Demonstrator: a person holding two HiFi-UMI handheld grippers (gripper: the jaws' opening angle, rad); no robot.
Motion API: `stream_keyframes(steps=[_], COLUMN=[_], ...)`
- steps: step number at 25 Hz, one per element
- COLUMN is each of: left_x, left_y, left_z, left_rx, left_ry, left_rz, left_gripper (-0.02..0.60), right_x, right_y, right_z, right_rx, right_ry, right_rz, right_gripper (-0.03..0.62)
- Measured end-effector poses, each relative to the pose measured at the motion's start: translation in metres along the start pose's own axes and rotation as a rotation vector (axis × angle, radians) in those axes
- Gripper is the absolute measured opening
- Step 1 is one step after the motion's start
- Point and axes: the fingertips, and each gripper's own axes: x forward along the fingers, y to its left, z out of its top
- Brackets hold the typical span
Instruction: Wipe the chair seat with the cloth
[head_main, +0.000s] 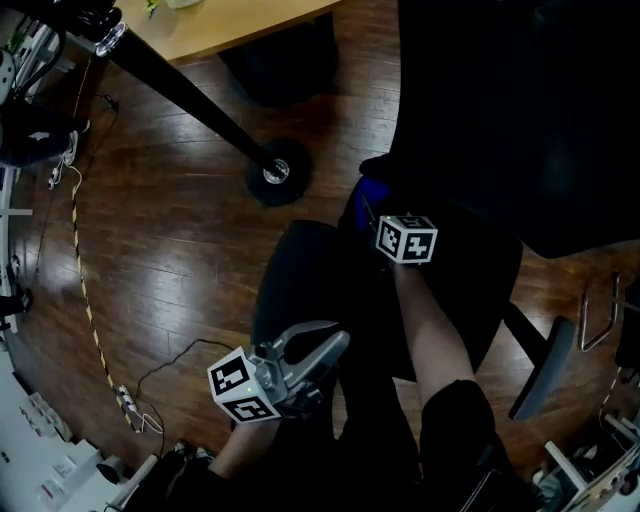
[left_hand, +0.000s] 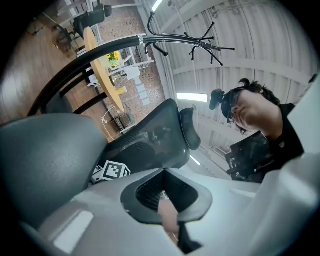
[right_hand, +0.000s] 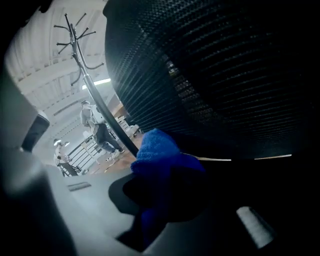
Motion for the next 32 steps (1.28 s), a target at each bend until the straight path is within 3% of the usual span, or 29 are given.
stream_keyframes(steps=[4,8,17,23,26,32], left_x=[-0.003,0.003,0.038,0.073,0.082,0.082], left_y=[0.001,0.000,-0.015,-0.030,-0.038,-0.037], left_z=[0.000,-0.005,-0.036,-0.057,-0.069,-0.066], left_rx=[-0.004,-0.020,-0.044,-0.057,-0.059,-0.053], left_ry=[0.019,0.042,0.164,0.224,0.247,0.240], left_rz=[-0.002,-0.013,-0.068,-0.137,-0.155,-0.143], left_gripper=[-0.008,-0.008,-0.008,-0.008,-0.008,-0.006], right_x=[-0.003,-0.034,-0.199,-0.290,-0.313,-0.310], right_y=[-0.008,-0.059,-0.213,-0.258,-0.274,-0.281], right_z=[-0.001,-0.016,-0.038,-0.032,-0.043,-0.047], right_rx=[-0.041,0.032,0.175,0.242,0.265,0.301], right_ry=[0.003,0.017,-0.026,-0.061,-0.079,-0.096], right_rz=[-0.056,-0.174,-0.483,-0.655,-0.689,-0.632], right_gripper=[0.061,0.063,0.063,0.063,0.063,0.063])
